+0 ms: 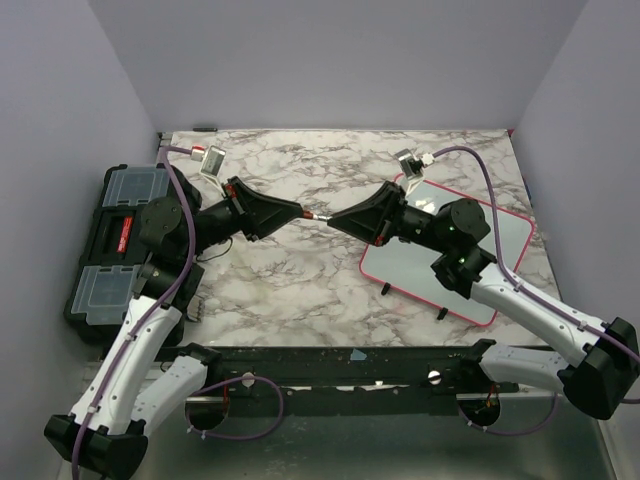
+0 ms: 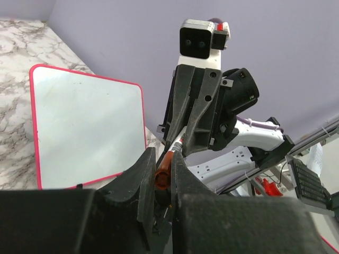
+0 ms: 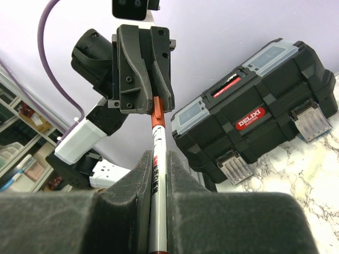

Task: Write a sentence on the whiteboard
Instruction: Open the pen cap from the whiteboard marker, then place the pen cap at the center of the board.

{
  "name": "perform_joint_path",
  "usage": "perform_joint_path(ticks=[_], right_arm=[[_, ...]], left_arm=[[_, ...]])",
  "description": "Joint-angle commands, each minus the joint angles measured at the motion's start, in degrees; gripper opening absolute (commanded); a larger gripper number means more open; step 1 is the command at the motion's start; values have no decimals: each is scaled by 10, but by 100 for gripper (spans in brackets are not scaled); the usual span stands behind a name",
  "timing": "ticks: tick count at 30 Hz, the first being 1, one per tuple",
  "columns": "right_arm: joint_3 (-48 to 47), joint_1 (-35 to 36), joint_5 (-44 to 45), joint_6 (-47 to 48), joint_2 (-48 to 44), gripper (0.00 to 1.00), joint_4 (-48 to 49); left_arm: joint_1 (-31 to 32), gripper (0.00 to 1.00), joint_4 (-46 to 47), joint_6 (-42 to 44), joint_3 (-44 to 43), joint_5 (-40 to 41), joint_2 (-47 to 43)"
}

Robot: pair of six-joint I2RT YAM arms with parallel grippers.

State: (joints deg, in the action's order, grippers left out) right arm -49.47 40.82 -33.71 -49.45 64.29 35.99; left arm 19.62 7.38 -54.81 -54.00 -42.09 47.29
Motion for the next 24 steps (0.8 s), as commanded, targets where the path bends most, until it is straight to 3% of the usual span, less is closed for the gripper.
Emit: perform_joint_path(ticks=[1, 9, 14, 19, 24], right_arm=[[10, 3, 7, 24, -21, 1, -28], [14, 3, 10, 38, -31, 1, -46], [9, 3, 38, 64, -43, 1, -93], [6, 3, 136, 95, -73, 1, -166], [0, 3, 272, 116, -105, 1, -244]], left_arm=[[-41, 0, -27, 22, -10, 24, -5], [-96, 0, 1, -15, 5, 7, -11], [-124, 0, -28, -3, 4, 18, -12], [-123, 0, -161, 97, -16, 113, -13], [-96, 0, -212, 159, 11, 234, -5]])
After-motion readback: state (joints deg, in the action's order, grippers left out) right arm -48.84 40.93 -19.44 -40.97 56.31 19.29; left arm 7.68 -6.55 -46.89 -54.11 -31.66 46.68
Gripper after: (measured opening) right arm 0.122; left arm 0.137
